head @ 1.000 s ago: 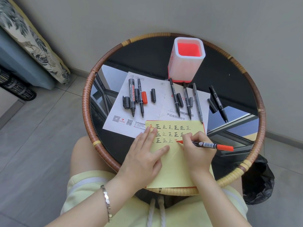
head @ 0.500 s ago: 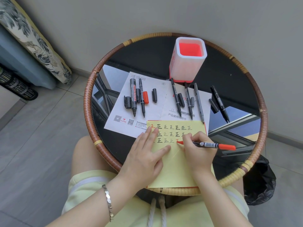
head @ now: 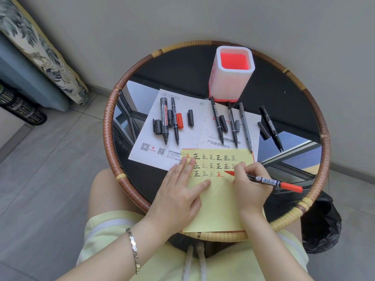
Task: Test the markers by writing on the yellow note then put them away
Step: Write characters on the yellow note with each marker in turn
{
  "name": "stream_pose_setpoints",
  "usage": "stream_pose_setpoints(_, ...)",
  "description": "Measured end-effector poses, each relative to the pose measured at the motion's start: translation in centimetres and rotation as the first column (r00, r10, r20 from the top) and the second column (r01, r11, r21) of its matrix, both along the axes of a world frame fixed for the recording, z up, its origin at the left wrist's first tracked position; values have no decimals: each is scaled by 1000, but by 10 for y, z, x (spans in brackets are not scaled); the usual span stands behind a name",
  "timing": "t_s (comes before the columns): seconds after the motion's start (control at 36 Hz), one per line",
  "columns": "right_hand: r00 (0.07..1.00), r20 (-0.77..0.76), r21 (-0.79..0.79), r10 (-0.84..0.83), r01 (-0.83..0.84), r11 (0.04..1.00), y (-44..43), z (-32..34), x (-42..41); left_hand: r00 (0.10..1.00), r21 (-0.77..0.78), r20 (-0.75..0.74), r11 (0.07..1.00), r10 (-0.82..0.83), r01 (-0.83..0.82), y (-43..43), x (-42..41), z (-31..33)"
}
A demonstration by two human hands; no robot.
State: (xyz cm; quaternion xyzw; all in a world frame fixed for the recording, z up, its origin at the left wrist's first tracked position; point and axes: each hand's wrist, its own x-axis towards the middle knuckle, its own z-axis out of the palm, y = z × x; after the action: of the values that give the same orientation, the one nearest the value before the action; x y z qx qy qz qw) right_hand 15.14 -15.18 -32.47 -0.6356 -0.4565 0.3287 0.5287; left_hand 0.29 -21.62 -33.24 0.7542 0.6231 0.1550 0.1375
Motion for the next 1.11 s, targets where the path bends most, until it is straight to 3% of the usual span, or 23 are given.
stream_pose_setpoints(0.14,984,-171,-95,52,-69,993,5,16,3,1000,-3,0,1000,-1,1,0,-1,0)
stream_pose_setpoints(0.28,953,-96,-231,288,-303,925,36,45,10,1000,-4,-2,1000,5,-5,1,0,0)
stream_pose_setpoints(0.36,889,-142,-295,435,-458,839,58,66,8,1000,-1,6,1000,3,-3,1,0,0)
stream_pose_setpoints(0.44,813,87,-346,575,-517,783,74,86,2,1000,6,14,1000,3,-3,1,0,-1)
stream_pose_setpoints(0.5,684,299,-431,666,-525,734,85,92,-5,1000,10,11,1000,3,-3,1,-1,-1)
stream_pose_setpoints(0.58,497,426,-570,756,-502,651,101,86,-23,1000,10,14,1000,5,-6,1,-1,-1)
stream_pose_setpoints(0.72,410,528,-568,744,-480,668,115,66,-53,999,9,30,1000,13,-13,2,0,0)
stream_pose_setpoints(1.0,408,716,-395,566,-431,811,106,55,-65,999,40,43,999,1,-2,2,-1,-4)
stream_pose_setpoints(1.11,380,661,-389,647,-564,728,94,54,-81,997,69,71,998,1,-6,1,-1,-8)
